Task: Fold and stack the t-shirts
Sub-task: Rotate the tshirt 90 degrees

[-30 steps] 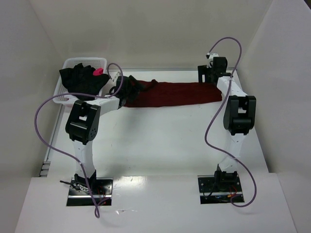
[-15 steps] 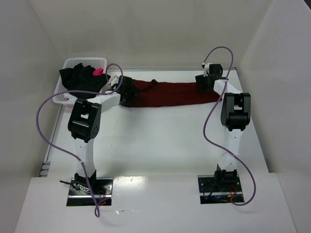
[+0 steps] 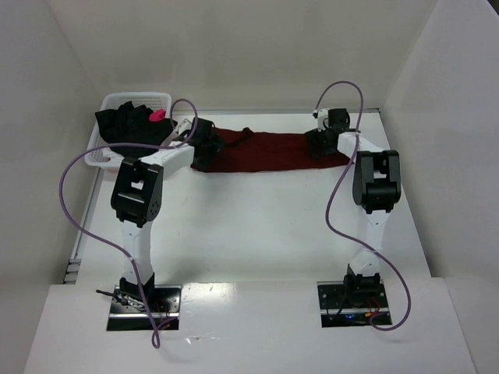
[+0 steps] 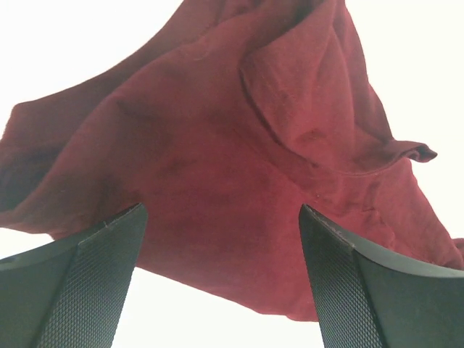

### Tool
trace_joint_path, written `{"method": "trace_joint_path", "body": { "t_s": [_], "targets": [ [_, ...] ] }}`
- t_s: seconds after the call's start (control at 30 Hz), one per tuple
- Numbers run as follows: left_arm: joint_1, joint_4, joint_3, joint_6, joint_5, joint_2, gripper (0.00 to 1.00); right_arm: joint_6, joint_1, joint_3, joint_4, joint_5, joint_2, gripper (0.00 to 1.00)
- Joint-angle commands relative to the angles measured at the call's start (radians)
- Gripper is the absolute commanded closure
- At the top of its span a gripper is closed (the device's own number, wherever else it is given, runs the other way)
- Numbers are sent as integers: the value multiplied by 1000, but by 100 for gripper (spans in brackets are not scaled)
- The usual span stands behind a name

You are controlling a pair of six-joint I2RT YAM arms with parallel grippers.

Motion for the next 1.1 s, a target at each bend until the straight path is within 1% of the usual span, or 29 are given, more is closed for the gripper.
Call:
{"method": "trace_joint_path", "body": {
  "t_s": [0.0, 0.13, 0.17, 0.33, 0.4, 0.5, 0.63, 0.73, 0.8, 0.83, 0.9, 0.93, 1.07],
  "targets": [
    [9, -12, 50, 16, 17, 21, 7, -72, 89, -19, -23, -30, -34, 0],
    [28, -3, 38, 16, 17, -4, 7, -104, 155, -4, -42, -4, -11, 0],
    [29, -3, 23, 25, 17, -19, 7, -104, 167, -29, -42, 13, -11, 0],
    [58, 21, -46, 36, 26, -59, 6, -115, 236, -123, -14, 4, -79, 0],
    [58, 31, -63, 36, 26, -68, 6, -124, 282, -168, 6, 3, -114, 0],
    [58, 44, -102, 36, 35, -110, 6, -124, 362, -180, -14, 3, -125, 0],
    [58, 80, -129, 57, 54, -141, 5, -55, 465, -119, -141, -20, -73, 1],
    [79, 89, -140, 68, 76, -164, 5, 17, 545, -106, -168, -58, -50, 9],
    [88, 89, -154, 77, 89, -191, 5, 55, 591, -128, -168, -68, -62, 9],
    [88, 98, -177, 77, 89, -200, 5, 64, 638, -140, -156, -69, -73, 9],
    [98, 107, -192, 86, 89, -229, 5, 93, 683, -191, -119, -69, -118, 9],
    [98, 107, -192, 86, 89, -230, 5, 106, 724, -209, -110, -69, -135, 10],
    [107, 107, -226, 122, 89, -272, 5, 185, 789, -310, -89, -69, -220, 10]
  ]
}}
